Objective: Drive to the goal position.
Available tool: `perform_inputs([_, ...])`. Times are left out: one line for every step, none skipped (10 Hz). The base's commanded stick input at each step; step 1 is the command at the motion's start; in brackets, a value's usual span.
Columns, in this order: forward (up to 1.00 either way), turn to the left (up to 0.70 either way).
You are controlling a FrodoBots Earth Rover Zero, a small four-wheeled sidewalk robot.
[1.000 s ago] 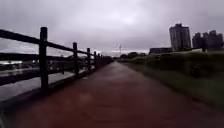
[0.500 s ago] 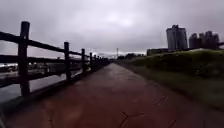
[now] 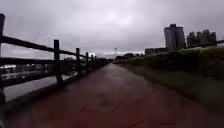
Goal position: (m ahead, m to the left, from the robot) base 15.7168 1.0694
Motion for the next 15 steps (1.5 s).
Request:
perform_inputs([1.00, 0.06])
perform_inputs([1.00, 0.01])
perform_inputs([1.00, 0.00])
perform_inputs([1.00, 0.00])
perform_inputs([1.00, 0.00])
perform_inputs([1.00, 0.00])
perform_inputs([1.00, 0.00])
perform_inputs([1.00, 0.00])
perform_inputs([1.00, 0.00])
perform_inputs([1.00, 0.00])
perform_inputs([1.00, 0.00])
perform_inputs([1.00, 0.00])
perform_inputs([1.00, 0.00])
perform_inputs([1.00, 0.00])
perform_inputs([1.00, 0.00])
